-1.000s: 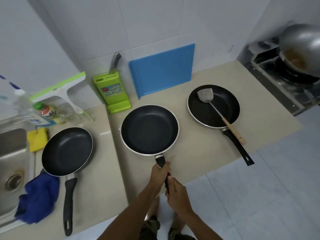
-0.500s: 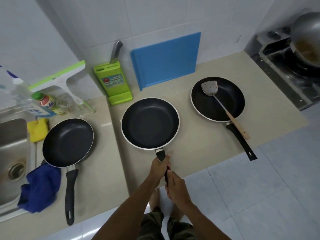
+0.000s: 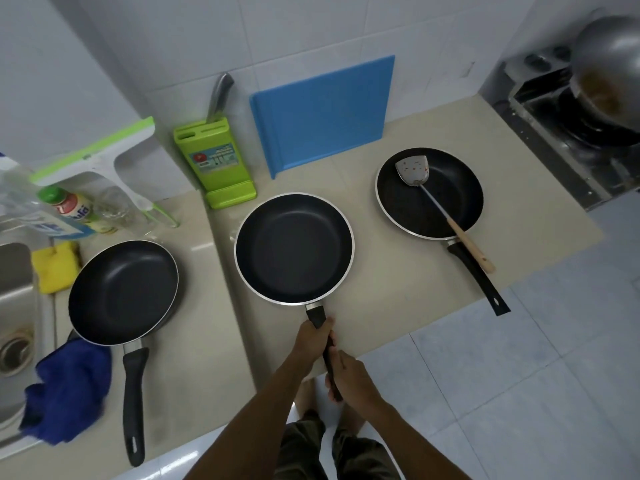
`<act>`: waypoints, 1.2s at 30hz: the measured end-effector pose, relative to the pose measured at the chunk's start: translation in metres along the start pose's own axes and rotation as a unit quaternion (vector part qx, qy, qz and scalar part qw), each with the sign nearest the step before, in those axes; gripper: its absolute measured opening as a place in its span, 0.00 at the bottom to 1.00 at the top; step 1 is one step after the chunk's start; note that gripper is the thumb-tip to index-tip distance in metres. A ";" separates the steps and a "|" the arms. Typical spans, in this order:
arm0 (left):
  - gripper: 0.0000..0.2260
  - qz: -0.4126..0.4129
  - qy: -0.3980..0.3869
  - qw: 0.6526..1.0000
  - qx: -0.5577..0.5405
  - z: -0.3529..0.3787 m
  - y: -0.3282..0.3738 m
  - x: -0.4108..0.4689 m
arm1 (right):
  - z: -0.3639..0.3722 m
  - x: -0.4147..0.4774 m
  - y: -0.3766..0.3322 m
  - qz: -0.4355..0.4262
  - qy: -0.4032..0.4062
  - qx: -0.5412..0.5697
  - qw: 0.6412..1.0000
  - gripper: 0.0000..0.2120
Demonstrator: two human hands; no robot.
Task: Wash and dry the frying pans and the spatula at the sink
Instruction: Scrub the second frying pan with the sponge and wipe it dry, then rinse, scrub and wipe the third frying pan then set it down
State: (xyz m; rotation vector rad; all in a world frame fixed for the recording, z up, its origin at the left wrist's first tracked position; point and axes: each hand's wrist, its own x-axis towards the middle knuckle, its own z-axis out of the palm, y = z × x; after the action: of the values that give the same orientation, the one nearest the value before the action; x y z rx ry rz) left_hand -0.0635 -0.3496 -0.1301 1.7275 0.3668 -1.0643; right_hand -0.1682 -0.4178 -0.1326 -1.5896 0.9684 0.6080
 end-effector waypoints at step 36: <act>0.30 0.249 0.055 0.761 0.596 0.263 0.150 0.024 | -0.345 0.041 0.017 -0.205 0.400 -0.391 0.804 0.20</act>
State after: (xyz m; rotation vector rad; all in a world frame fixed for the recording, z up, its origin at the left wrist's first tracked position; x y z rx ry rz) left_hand -0.0753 -0.6488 -0.0793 2.7646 -0.9015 -0.7869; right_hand -0.1992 -0.7620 -0.0898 -2.8415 0.9434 -0.0474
